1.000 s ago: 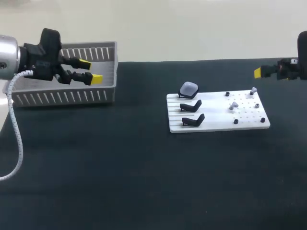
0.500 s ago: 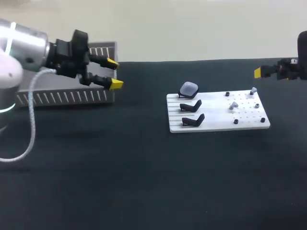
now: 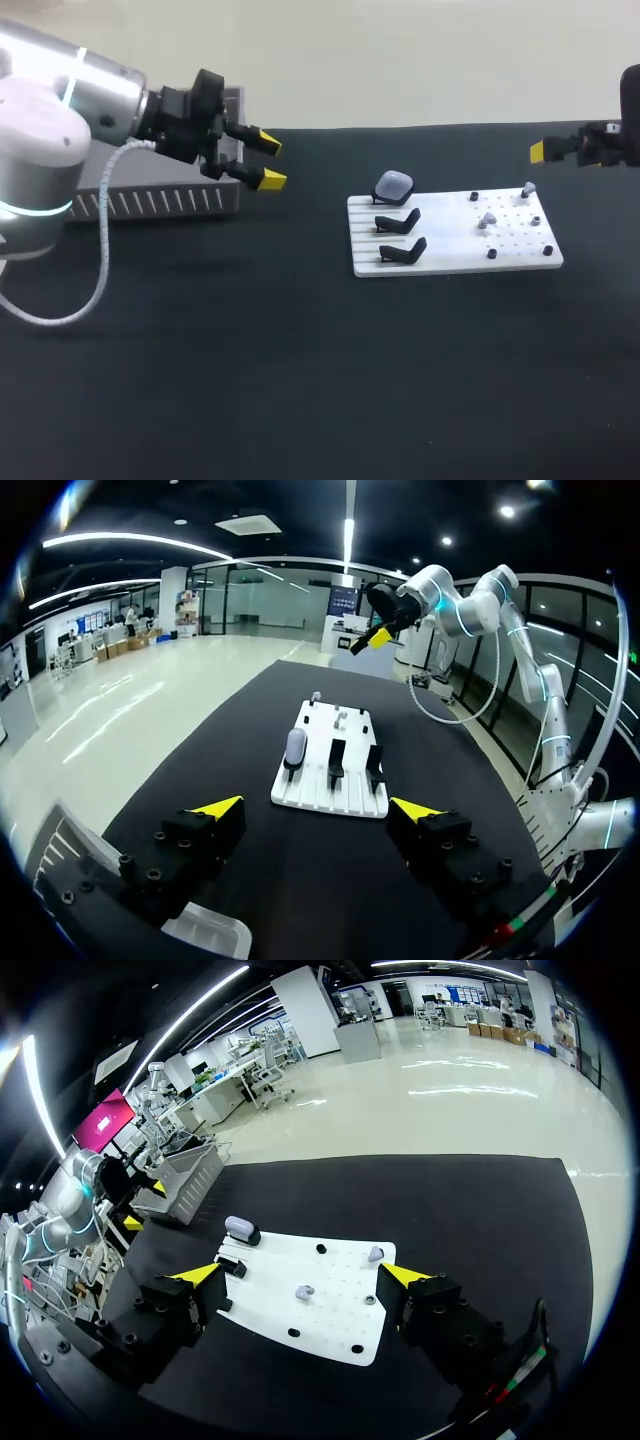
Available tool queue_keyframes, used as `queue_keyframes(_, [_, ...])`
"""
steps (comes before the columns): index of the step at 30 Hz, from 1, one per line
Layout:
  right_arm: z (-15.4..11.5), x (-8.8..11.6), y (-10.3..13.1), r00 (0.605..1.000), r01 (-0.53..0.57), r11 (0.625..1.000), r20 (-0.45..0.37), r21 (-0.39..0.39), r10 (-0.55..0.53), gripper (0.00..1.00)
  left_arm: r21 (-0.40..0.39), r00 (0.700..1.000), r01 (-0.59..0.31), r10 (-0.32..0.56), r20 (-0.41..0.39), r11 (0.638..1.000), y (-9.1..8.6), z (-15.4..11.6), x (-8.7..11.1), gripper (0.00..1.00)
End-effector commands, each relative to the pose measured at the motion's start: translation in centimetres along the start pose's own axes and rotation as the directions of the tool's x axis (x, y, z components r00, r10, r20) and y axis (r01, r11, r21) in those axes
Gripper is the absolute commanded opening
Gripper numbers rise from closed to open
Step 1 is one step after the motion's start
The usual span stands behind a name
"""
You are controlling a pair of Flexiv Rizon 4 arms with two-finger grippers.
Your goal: Pick up each earbud case from the left stands, insert the matching earbuds, close the lid, and place the case in the box.
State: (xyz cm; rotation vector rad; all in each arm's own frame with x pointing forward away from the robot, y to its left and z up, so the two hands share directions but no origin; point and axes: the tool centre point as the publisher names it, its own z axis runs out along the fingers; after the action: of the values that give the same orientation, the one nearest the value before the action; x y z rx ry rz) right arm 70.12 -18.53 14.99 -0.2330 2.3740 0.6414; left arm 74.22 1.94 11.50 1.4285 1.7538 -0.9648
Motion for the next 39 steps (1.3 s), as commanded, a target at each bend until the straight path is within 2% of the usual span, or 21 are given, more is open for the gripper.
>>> queue_keyframes(1, [0.0, 0.0, 0.0, 1.0, 0.001, 1.0, 0.001, -0.002, -0.001, 1.0, 0.04, 1.0, 0.001, -0.001, -0.005, 0.999, 0.5, 0.0, -0.2, 1.0])
queue_keyframes(13, [0.0, 0.0, 0.0, 1.0, 0.001, 1.0, 0.001, -0.002, -0.001, 1.0, 0.04, 1.0, 0.001, -0.001, -0.005, 0.999, 0.5, 0.0, -0.2, 1.0])
queue_keyframes(15, [0.0, 0.0, 0.0, 1.0, 0.001, 1.0, 0.001, -0.002, -0.001, 1.0, 0.018, 1.0, 0.005, -0.005, 0.008, 1.0, 0.2, 0.2, 0.2, 1.0])
queue_keyframes(18, [0.0, 0.0, 0.0, 1.0, 0.001, 1.0, 0.001, -0.002, -0.001, 1.0, 0.004, 1.0, -0.025, 0.025, -0.013, 1.0, 0.0, 1.3, -0.3, 1.0])
queue_keyframes(21, [0.0, 0.0, 0.0, 1.0, 0.001, 1.0, 0.001, -0.002, -0.001, 1.0, 0.016, 0.997, -0.07, 0.07, -0.027, 0.997, -0.2, 2.5, -1.3, 1.0])
queue_keyframes(26, [0.0, 0.0, 0.0, 1.0, 0.001, 1.0, 0.001, -0.002, -0.001, 1.0, 0.045, 0.995, -0.097, 0.098, -0.017, 0.994, -0.2, 4.5, -2.1, 1.0])
queue_keyframes(32, [0.0, 0.0, 0.0, 1.0, 0.001, 1.0, 0.001, -0.002, -0.001, 1.0, 0.078, 0.991, -0.127, 0.129, -0.021, 0.989, -0.1, 7.0, -2.0, 1.0])
queue_keyframes(39, [0.0, 0.0, 0.0, 1.0, 0.001, 1.0, 0.001, -0.002, -0.001, 1.0, 0.129, 0.991, -0.132, 0.132, 0.012, 0.983, 1.0, 9.3, -1.3, 1.0])
